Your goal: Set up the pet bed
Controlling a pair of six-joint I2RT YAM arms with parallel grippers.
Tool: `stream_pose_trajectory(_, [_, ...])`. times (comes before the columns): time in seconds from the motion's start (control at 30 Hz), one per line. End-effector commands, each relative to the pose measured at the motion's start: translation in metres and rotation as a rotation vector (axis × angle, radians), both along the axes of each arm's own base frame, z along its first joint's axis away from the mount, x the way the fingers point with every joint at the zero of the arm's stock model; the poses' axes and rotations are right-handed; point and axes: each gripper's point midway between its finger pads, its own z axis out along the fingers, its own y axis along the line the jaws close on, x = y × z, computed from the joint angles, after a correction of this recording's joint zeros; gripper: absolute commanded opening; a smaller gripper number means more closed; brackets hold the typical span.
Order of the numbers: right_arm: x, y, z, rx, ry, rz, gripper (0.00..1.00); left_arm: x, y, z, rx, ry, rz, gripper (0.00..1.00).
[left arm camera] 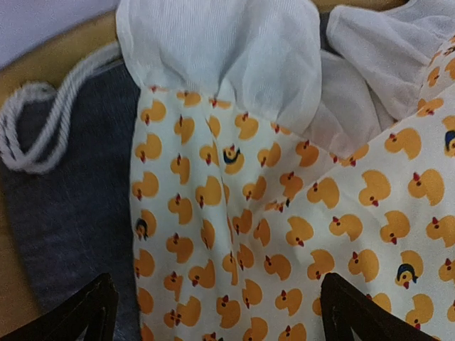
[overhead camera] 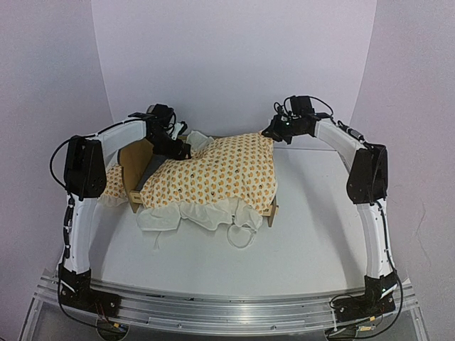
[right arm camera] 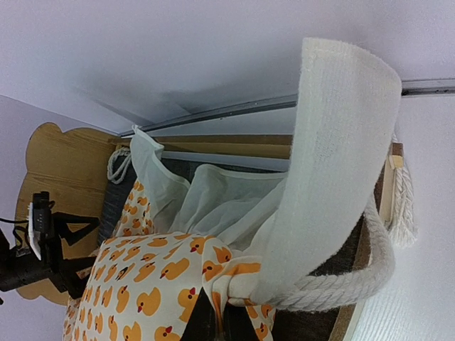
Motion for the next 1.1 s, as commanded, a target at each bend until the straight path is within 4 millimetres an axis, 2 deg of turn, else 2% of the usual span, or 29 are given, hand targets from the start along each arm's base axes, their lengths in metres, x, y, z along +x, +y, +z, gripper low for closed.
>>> stream_pose_trajectory(0.0, [0.003, 0.004, 0.029, -0.002, -0.099, 0.011, 0.0, -0.033, -0.008, -0.008, -0.086, 0.164, 0.015, 1.0])
stream_pose_trajectory(0.1, [0.001, 0.008, 0.029, -0.007, -0.103, 0.018, 0.0, -0.048, -0.012, -0.03, -0.118, 0.264, 0.016, 0.95])
stream_pose_trajectory(0.13, [0.001, 0.009, 0.029, -0.007, -0.103, 0.02, 0.0, -0.052, -0.014, -0.036, -0.125, 0.295, 0.013, 0.91])
stream_pose_trajectory(0.2, [0.0, 0.01, 0.03, -0.008, -0.106, 0.02, 0.0, -0.058, -0.018, -0.04, -0.146, 0.325, -0.006, 0.76])
stream_pose_trajectory(0.23, [0.0, 0.01, 0.031, -0.008, -0.108, 0.018, 0.0, -0.059, -0.018, -0.04, -0.15, 0.325, -0.011, 0.64])
stream_pose_trajectory(0.27, [0.0, 0.009, 0.033, -0.008, -0.111, 0.016, 0.0, -0.057, -0.018, -0.038, -0.146, 0.316, -0.009, 0.43])
stream_pose_trajectory(0.3, [0.001, 0.008, 0.035, -0.009, -0.115, 0.013, 0.0, -0.053, -0.017, -0.032, -0.138, 0.292, -0.002, 0.17])
stream_pose_trajectory(0.33, [0.0, 0.008, 0.036, -0.01, -0.119, 0.012, 0.0, -0.047, -0.016, -0.024, -0.132, 0.262, 0.003, 0.03])
stream_pose_trajectory(0.53, [0.004, 0.007, 0.052, 0.002, -0.152, -0.005, 0.0, -0.014, -0.013, 0.049, -0.131, 0.025, 0.016, 0.0])
stream_pose_trajectory(0.7, [0.02, 0.004, 0.075, 0.024, -0.235, -0.063, 0.0, 0.007, 0.003, 0.113, -0.104, -0.228, 0.057, 0.0])
stream_pose_trajectory(0.77, [0.029, 0.004, 0.08, 0.035, -0.272, -0.084, 0.0, 0.015, 0.009, 0.129, -0.087, -0.303, 0.073, 0.0])
stream_pose_trajectory(0.97, [0.051, 0.008, 0.07, 0.099, -0.305, -0.135, 0.0, 0.034, 0.032, 0.142, -0.063, -0.381, 0.134, 0.0])
stream_pose_trajectory(1.07, [0.06, 0.009, 0.059, 0.114, -0.305, -0.16, 0.0, 0.042, 0.039, 0.126, -0.022, -0.381, 0.16, 0.0])
